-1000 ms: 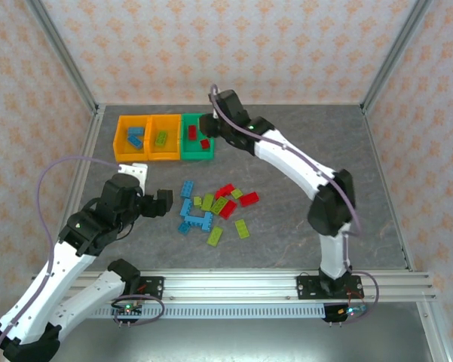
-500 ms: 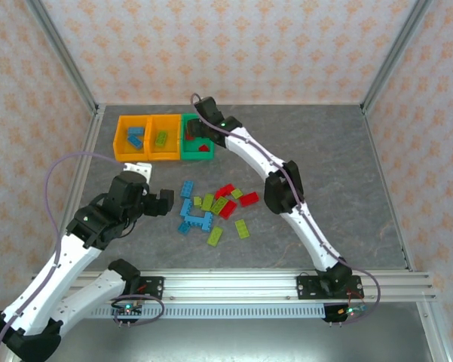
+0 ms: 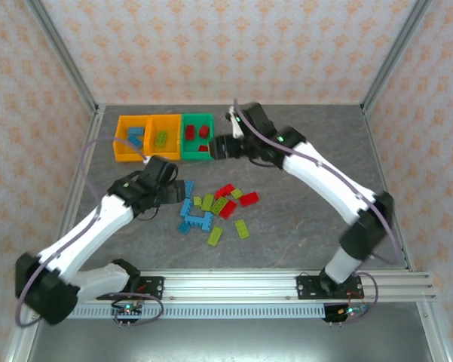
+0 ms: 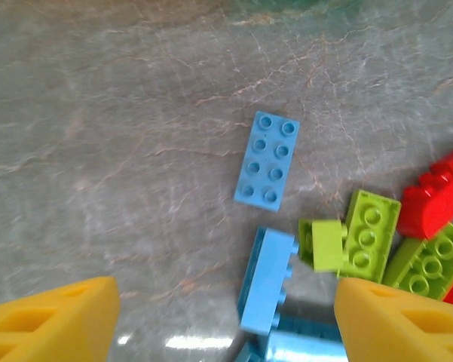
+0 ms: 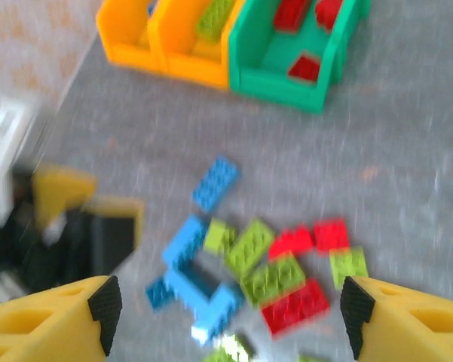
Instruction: Sort the legos into containers by color
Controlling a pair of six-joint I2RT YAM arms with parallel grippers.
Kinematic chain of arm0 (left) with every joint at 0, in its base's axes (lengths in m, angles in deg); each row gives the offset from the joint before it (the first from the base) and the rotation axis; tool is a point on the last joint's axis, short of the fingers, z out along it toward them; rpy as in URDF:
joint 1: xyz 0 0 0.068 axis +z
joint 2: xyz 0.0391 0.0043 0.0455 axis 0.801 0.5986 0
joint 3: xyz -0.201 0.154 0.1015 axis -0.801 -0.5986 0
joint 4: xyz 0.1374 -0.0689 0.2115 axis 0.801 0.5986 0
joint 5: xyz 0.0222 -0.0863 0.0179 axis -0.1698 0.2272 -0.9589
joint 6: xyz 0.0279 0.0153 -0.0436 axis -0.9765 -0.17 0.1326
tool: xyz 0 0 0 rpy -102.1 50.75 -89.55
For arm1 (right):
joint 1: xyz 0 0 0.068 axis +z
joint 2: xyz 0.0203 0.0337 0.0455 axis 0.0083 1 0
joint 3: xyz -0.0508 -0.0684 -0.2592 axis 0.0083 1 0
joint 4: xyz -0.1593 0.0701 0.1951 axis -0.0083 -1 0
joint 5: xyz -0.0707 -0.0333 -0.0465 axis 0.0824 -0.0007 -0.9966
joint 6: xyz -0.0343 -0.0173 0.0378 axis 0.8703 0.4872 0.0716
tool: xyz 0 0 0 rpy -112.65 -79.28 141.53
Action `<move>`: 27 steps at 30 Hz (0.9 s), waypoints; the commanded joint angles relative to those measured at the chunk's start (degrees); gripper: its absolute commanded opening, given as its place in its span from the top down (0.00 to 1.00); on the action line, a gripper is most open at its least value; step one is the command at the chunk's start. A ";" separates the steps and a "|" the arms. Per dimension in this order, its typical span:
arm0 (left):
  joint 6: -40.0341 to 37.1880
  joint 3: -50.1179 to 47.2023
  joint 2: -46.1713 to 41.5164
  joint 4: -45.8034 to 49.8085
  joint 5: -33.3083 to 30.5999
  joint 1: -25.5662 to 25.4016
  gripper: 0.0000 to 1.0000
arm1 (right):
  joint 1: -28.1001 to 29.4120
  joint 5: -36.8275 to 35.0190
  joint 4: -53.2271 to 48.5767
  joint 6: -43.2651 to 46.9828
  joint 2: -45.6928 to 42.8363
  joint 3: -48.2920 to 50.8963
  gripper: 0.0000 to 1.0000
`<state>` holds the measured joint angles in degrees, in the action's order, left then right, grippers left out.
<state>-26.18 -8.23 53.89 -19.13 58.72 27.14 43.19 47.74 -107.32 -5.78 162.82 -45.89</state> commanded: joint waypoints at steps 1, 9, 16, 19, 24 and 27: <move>-1.01 5.07 8.42 -5.20 0.23 0.97 0.25 | 1.47 1.23 0.28 -5.25 -6.17 10.89 0.20; -4.27 8.27 22.52 -12.08 2.56 3.49 0.38 | 2.02 -5.12 1.95 -12.49 -19.15 21.77 0.17; -5.08 5.08 25.71 -17.46 7.96 4.29 0.46 | 2.02 -5.97 2.16 -12.54 -16.23 18.86 0.16; -4.99 4.04 26.44 -17.61 7.63 4.46 0.52 | 2.10 -3.95 3.74 -13.32 -13.54 18.24 0.16; -4.79 3.23 28.16 -16.19 6.52 4.82 0.55 | 2.71 -3.17 4.50 -13.68 -12.30 17.48 0.17; -4.59 2.29 27.44 -16.43 6.70 4.82 0.64 | 2.81 -3.16 4.43 -13.92 -12.60 17.56 0.16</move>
<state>-30.73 -4.21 81.27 -35.55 65.74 31.38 45.60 44.51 -104.00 -18.71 150.73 -26.22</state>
